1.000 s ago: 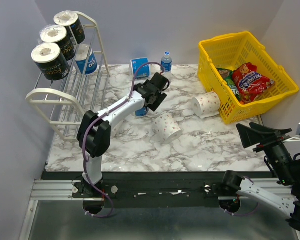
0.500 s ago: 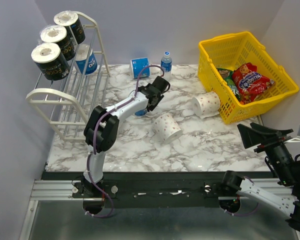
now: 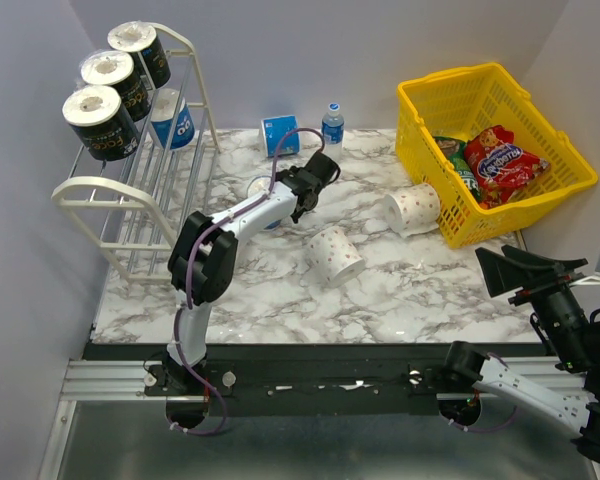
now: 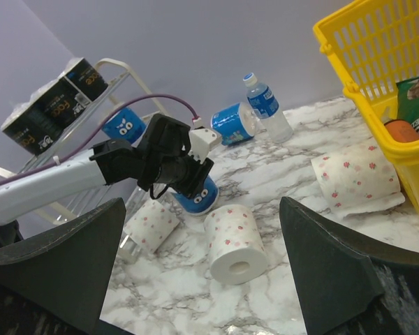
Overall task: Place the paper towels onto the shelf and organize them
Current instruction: Pick up the paper towel from the center of the board.
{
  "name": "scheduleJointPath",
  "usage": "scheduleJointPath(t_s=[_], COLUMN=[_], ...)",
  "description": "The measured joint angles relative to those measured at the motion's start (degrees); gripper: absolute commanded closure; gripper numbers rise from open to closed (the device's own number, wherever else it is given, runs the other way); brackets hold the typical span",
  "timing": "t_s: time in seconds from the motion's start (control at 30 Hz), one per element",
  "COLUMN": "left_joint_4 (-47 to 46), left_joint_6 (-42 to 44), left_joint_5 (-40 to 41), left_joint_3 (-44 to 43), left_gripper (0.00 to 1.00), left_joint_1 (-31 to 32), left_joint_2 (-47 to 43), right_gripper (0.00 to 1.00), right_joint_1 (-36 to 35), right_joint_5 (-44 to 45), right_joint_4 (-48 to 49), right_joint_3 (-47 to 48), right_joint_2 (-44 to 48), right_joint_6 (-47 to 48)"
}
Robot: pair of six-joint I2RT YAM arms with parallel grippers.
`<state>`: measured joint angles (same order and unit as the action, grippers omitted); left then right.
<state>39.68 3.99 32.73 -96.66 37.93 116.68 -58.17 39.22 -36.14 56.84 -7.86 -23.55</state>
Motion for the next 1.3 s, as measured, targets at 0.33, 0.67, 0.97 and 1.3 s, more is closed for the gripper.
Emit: scheduleJointPath(t_s=[0.33,0.67,0.97,1.3], left_joint_4=[8.5,10.6,7.7,5.0], left_joint_6=[0.0,3.2,4.8,6.0], left_joint_5=[10.3,21.4,23.0,23.1], left_joint_3=[-8.3,-9.1,-4.9,-1.8], left_gripper=[0.58,0.58,0.58,0.6], left_joint_1=[-0.1,-1.4,-4.9,-6.2], left_joint_2=[-3.2,-6.1,-8.6,-11.9], right_gripper=[0.0,0.0,0.0,0.0], right_joint_1=[0.0,0.0,0.0,0.0], right_joint_5=[0.2,3.9,5.1,5.0], right_joint_4=[-0.4,-3.2,-6.1,-7.3], right_joint_3=[0.3,7.6,10.6,13.0], right_joint_2=[-2.4,-6.4,-11.3,-16.7], right_joint_6=[0.3,2.6,2.4,1.1])
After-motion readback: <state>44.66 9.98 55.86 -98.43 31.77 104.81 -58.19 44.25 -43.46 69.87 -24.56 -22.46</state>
